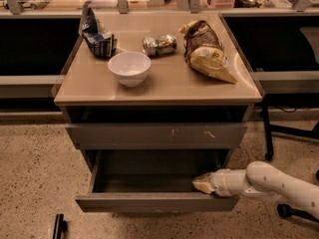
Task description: Open middle drawer
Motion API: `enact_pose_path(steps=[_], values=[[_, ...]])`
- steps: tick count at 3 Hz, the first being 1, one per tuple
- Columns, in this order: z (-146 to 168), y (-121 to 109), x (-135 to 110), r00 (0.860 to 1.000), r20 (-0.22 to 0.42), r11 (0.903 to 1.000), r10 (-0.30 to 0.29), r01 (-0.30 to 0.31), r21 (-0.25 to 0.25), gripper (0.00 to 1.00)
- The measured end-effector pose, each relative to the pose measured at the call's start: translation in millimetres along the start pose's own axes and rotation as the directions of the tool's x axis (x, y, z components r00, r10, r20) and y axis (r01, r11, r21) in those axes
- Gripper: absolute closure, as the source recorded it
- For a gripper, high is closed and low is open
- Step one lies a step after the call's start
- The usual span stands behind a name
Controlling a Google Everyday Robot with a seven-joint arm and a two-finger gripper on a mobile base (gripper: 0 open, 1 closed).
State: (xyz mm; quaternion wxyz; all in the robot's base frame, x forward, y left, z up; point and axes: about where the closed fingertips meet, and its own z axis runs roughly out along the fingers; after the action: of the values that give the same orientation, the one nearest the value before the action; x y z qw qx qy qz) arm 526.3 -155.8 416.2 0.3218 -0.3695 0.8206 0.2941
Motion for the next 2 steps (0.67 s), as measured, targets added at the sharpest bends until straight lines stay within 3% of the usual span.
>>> enact_pose_path(steps=[1, 2], values=[[0.8, 30.6, 10.2, 0.999, -0.011, 0.9943, -0.030, 0.029, -0.102, 1.00], [0.6, 37.8, 11.3, 0.999, -0.013, 0.9911, -0.039, 0.036, -0.128, 1.00]])
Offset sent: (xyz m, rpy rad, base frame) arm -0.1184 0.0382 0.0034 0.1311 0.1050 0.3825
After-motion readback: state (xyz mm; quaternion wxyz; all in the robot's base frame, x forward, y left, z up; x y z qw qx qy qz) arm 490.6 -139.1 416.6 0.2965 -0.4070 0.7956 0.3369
